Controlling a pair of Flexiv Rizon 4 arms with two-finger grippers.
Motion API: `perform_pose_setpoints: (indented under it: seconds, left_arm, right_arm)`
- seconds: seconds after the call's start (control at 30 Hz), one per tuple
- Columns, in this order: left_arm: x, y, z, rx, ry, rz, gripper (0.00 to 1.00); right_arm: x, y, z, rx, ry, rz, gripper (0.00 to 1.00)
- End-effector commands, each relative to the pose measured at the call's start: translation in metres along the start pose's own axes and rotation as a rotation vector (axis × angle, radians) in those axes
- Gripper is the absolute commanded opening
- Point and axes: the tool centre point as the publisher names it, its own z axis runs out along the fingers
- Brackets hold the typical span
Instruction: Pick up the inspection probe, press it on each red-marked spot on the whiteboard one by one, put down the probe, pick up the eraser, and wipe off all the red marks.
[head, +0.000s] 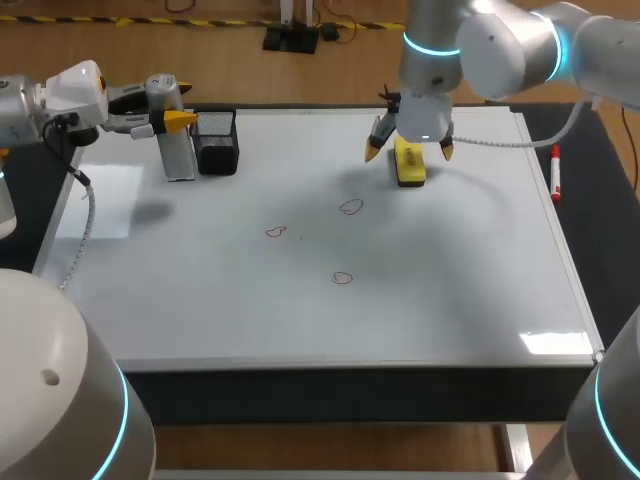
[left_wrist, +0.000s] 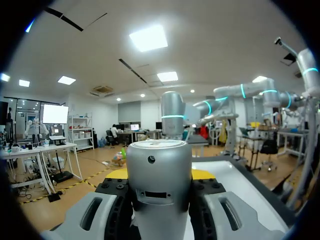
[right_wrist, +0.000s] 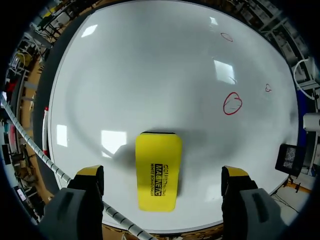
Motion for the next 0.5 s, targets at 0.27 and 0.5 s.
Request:
perform_pose_setpoints:
  seconds: [0.27,0.5]
  left_arm:
    - [0.0005,-0.001,-0.0001,0.0,-0.001,0.001,0.0]
    - [0.0005,-0.001,-0.0001,0.0,-0.001,0.001,0.0]
  right_arm:
    - [0.0102,0.0063,-0.0005,0.002,0.007,0.002,1.0]
    - [0.0133,0.0052,0.0024,0.003,0.016,0.003,0.0]
